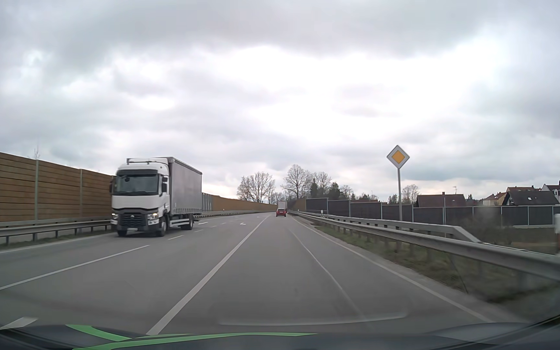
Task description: Follow the waypoints while adhering to traffic rules and regulations
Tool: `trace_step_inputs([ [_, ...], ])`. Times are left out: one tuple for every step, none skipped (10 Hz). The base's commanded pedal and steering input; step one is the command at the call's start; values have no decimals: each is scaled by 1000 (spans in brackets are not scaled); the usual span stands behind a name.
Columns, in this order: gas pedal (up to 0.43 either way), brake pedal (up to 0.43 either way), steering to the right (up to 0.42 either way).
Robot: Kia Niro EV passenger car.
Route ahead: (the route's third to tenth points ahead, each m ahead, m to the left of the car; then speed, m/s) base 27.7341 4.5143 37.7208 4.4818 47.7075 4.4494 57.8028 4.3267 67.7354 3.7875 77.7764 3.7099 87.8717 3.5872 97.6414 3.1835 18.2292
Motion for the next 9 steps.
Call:
trace_step_inputs([
  [177,0,-1],
  [177,0,-2],
  [177,0,-2],
  [169,0,-1],
  [157,0,-2],
  [150,0,-2],
  [150,0,-2],
  [138,0,-1],
  [138,0,-1],
])
